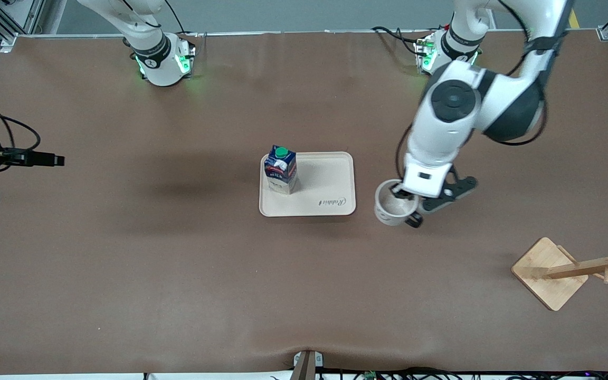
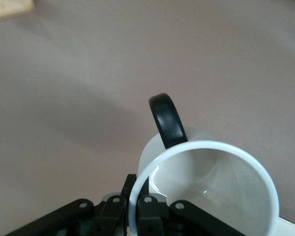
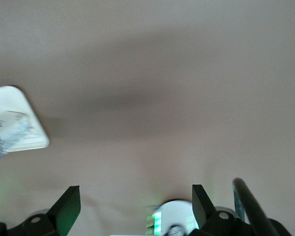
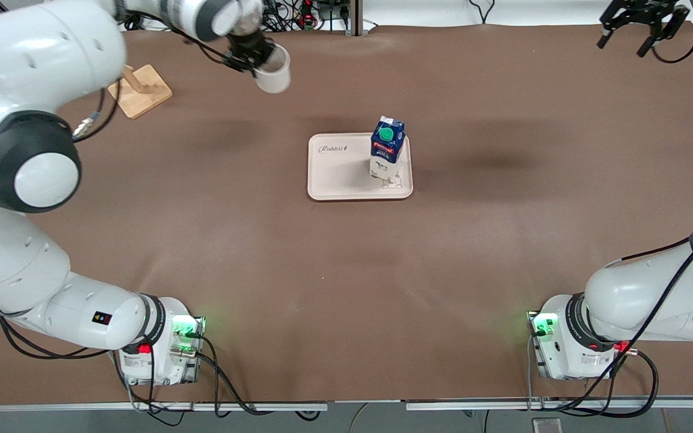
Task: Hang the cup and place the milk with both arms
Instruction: 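Carry the mug toward the wooden stand while the right gripper reaches out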
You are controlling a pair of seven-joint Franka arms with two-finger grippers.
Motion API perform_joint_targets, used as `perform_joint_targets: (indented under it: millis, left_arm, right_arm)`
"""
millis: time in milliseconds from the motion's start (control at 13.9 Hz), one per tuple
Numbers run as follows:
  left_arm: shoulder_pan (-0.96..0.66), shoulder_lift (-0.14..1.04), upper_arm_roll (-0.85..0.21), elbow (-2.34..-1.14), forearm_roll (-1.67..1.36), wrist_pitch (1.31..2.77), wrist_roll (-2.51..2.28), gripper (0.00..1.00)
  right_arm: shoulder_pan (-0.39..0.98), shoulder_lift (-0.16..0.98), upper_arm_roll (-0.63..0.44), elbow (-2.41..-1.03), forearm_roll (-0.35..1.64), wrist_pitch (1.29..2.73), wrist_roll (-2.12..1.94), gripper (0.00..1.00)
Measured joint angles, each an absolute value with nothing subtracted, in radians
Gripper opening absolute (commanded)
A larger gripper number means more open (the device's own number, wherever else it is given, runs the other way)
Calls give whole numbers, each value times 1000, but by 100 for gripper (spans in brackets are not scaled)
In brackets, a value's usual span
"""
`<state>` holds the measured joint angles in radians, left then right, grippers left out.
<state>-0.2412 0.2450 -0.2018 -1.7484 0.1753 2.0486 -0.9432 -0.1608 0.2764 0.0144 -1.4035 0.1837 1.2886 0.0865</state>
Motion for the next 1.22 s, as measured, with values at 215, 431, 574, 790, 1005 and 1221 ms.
perform_joint_targets:
  millis: [215,431,574,790,1005,1221]
  left_arm:
    - [-137,197,-202,-1746,175,1984,-759,0]
    - [-82,155,-203,-1745,175,1913,-588,0]
    - [-31,132,-202,-1744,175,1894,-442,0]
    - [68,118,-202,-1728,175,1872,-188,0]
    - [145,118,-201,-1715,175,1868,7,0]
    - [210,122,-200,-1700,175,1868,208,0]
  right_arm:
    - [-160,276,16,-1403,229,1276,175,100]
    - [-154,276,18,-1404,231,1275,266,100]
    - [-125,276,22,-1410,233,1274,326,100]
    - [-80,274,24,-1426,233,1278,365,100]
    - [-5,266,27,-1446,236,1299,465,100]
    - [120,259,31,-1479,238,1347,593,100]
